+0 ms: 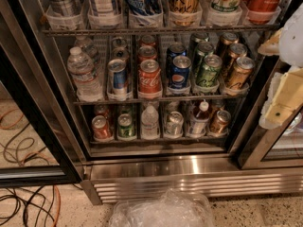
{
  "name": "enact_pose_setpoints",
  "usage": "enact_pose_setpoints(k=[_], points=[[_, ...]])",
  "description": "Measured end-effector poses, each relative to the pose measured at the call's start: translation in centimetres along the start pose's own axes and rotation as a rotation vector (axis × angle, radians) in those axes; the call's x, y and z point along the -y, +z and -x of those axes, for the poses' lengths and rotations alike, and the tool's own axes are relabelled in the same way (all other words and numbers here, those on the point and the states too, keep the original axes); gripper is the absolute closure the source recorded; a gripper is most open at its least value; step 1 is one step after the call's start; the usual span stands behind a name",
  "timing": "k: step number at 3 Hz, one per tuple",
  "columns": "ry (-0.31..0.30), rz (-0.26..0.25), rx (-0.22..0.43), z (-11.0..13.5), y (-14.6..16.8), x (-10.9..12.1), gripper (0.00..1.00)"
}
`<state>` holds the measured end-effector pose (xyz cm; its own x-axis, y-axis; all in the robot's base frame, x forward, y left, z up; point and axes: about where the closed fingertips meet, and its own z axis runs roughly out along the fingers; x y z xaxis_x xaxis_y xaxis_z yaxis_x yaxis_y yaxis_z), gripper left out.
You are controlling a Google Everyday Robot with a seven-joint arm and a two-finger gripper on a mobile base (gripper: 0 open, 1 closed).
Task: Pick redbull can from middle shelf of fridge
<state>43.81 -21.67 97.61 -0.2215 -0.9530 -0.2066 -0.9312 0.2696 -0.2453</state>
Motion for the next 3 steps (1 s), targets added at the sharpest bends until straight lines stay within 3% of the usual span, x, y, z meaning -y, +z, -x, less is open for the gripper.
enact_pose_setpoints(k=[1, 2, 3], points=[[0.000, 0.000, 0.000, 0.0, 0.0, 0.0, 0.00], [0.029, -0.006, 0.069, 1.9, 2.2, 0.2, 0.00], [0.127, 0.045, 0.212, 5.5, 8.3, 0.2, 0.00]])
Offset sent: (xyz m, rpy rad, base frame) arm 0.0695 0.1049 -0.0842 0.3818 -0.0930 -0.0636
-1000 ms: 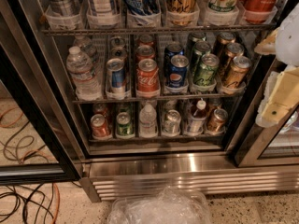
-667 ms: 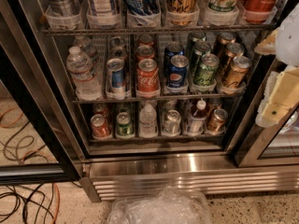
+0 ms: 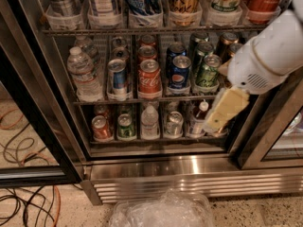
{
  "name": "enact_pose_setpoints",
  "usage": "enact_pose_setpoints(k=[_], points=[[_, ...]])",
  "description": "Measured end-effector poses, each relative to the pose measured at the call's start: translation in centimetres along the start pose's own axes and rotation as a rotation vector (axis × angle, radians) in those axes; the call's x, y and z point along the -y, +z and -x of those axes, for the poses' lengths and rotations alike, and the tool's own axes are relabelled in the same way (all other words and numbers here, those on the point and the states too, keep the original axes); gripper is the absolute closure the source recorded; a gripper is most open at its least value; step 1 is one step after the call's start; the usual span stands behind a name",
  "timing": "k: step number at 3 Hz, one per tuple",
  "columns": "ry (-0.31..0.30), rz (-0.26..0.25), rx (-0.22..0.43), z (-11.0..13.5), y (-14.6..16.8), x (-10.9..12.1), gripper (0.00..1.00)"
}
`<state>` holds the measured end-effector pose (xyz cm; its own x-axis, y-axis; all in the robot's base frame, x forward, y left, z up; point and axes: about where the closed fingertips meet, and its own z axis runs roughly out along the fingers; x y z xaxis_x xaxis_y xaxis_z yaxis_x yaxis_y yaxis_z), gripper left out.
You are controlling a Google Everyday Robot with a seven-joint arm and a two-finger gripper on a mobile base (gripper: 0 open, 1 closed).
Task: Pick redbull can from middle shelf of fridge
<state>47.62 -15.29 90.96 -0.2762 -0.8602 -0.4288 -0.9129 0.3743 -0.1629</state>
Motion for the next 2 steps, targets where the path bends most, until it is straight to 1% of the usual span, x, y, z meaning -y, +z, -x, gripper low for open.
enact_pose_setpoints(k=[1, 2], points=[[0.102, -0.001, 0.130, 2.4, 5.1, 1.9, 0.00], [0.104, -0.065, 0.173, 3.5, 4.9, 3.6, 0.00]])
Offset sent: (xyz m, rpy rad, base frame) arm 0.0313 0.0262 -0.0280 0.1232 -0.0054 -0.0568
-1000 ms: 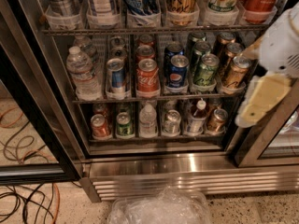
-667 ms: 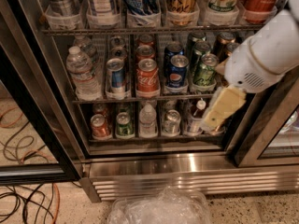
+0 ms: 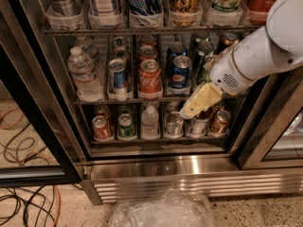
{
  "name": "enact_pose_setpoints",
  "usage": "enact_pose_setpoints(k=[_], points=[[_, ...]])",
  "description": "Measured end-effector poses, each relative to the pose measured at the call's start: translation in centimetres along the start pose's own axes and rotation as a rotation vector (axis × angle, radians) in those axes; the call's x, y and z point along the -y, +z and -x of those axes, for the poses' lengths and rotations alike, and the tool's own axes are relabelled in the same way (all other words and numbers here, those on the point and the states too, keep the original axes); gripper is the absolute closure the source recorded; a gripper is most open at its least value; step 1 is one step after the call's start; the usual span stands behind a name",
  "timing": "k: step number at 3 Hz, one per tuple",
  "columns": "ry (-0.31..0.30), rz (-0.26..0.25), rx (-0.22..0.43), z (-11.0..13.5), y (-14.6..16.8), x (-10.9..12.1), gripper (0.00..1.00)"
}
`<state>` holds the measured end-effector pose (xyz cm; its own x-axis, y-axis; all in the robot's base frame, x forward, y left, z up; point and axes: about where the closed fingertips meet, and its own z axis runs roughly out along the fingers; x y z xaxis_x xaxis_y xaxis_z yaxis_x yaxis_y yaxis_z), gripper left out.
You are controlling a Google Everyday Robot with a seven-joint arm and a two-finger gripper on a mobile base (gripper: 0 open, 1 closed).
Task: Pick redbull can from middle shelf of fridge
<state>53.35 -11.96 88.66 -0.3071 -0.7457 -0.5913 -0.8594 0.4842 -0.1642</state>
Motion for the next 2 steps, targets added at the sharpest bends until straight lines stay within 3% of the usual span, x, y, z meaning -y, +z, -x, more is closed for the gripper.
enact_pose_setpoints(k=[1, 2], points=[[0.000, 0.000, 0.000, 0.0, 0.0, 0.0, 0.00], [0.016, -0.012, 0.069, 1.2, 0.9, -1.1, 0.00]])
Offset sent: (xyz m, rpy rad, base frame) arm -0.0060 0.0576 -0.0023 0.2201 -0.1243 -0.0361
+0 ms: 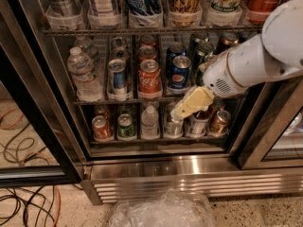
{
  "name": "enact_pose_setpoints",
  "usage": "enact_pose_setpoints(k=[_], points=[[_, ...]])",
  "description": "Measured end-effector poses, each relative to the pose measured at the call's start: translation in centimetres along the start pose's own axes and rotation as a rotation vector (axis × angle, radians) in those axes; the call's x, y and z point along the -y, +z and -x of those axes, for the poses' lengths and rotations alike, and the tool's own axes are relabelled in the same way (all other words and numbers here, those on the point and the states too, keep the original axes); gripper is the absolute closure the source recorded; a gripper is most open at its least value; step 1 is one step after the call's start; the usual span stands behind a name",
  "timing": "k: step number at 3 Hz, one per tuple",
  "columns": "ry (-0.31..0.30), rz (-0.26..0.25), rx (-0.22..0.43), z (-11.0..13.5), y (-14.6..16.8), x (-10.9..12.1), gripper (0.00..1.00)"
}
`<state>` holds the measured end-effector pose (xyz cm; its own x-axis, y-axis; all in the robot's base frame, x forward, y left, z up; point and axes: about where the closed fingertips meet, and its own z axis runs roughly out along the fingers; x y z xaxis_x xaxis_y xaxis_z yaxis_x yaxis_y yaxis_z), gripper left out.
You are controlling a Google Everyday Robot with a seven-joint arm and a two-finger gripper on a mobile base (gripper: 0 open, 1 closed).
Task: Pick redbull can from middle shelf of fridge
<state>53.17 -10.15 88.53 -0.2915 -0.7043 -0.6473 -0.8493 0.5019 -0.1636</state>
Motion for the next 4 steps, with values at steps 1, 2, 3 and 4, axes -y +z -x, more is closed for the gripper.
enact_pose_setpoints(k=[1, 2, 3, 4], points=[[0.070, 0.018, 0.115, 3.2, 2.8, -4.9, 0.00], [0.145, 0.013, 0.207, 6.3, 5.2, -9.0, 0.00], [0.219, -0.038, 0.294, 8.4, 5.9, -11.5, 0.00], [0.225, -0.095, 0.344, 9.7, 5.6, -10.3, 0.00]])
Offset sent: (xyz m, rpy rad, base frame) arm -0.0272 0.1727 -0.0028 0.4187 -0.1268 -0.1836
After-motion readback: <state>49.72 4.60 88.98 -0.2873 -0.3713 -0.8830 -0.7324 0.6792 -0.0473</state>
